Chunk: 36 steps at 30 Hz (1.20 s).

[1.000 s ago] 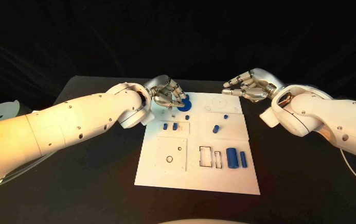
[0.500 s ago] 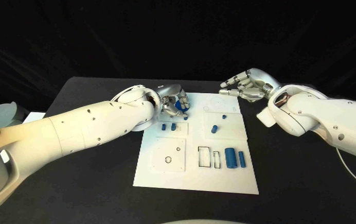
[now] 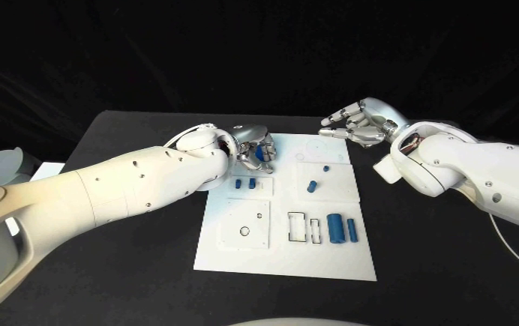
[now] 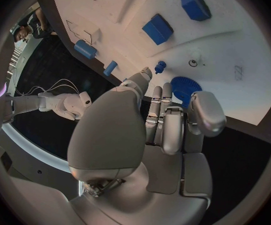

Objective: Assemble the parts on the task board

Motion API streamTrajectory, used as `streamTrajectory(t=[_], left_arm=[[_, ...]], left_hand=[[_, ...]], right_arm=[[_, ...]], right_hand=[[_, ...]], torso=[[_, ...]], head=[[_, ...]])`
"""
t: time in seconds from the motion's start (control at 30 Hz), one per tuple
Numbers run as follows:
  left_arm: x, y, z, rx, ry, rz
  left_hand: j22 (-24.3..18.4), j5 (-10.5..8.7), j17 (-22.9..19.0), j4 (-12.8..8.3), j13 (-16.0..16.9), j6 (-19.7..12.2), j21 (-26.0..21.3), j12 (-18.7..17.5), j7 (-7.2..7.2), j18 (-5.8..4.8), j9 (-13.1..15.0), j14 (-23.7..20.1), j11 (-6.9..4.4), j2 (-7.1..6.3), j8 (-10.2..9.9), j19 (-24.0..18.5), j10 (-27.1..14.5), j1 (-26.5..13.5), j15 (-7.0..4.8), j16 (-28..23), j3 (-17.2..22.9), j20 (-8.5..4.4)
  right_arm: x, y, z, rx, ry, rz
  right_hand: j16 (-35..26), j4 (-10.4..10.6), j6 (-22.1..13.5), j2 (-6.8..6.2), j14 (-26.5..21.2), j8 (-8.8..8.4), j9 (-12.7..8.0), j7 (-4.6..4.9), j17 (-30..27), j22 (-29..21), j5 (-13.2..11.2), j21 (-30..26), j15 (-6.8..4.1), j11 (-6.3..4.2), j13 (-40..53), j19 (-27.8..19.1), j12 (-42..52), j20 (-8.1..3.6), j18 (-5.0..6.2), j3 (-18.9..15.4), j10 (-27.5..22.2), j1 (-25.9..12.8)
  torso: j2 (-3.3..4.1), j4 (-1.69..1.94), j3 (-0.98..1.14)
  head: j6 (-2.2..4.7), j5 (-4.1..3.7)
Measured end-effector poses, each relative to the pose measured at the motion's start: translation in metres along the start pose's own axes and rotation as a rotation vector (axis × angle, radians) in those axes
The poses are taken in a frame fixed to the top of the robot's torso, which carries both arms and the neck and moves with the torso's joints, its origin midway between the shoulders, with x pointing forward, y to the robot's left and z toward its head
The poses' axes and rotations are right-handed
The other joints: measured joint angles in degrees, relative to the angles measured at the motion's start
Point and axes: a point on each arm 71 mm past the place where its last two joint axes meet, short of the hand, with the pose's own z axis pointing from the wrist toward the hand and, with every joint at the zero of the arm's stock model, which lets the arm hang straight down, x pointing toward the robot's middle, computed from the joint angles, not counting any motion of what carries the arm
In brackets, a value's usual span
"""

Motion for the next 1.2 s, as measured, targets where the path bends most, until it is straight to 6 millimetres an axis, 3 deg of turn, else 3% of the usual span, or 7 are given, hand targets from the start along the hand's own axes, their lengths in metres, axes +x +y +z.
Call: streamTrajectory(t=[0.3,1.2], left_arm=[[0.003,0.0,0.004,-0.021,0.033,0.03],[0.009,-0.004,0.012,-0.038,0.085,0.059]], left_hand=[[2.43,0.0,-0.32,-0.56,-0.95,0.81,2.11,-0.67,-0.21,0.0,-0.29,0.21,-0.3,1.2,-0.41,0.21,1.72,0.75,-0.21,0.0,1.07,-0.21],[3.21,0.0,-0.63,-1.25,-1.97,1.41,2.77,-2.0,-0.01,0.0,-0.72,0.21,-0.28,1.46,-1.22,0.2,2.53,1.0,-0.2,0.0,3.07,-0.2]], right_arm=[[0.0,0.0,0.0,0.0,0.0,0.0],[0.001,0.001,0.0,-0.003,0.002,0.001]], right_hand=[[0.0,0.0,0.0,0.14,0.0,0.0,0.0,0.0,-0.01,0.0,0.0,0.0,0.0,0.0,0.0,0.0,0.0,0.0,0.0,0.0,0.0,0.14],[0.0,0.0,0.0,0.14,0.0,0.0,0.0,0.0,-0.02,0.03,0.22,0.0,0.0,0.0,0.01,0.0,0.0,0.0,0.0,0.01,0.0,0.14]], torso=[[-0.04,0.01,0.01],[-0.05,0.01,0.07]], head=[[-0.08,0.09],[-0.2,0.33]])
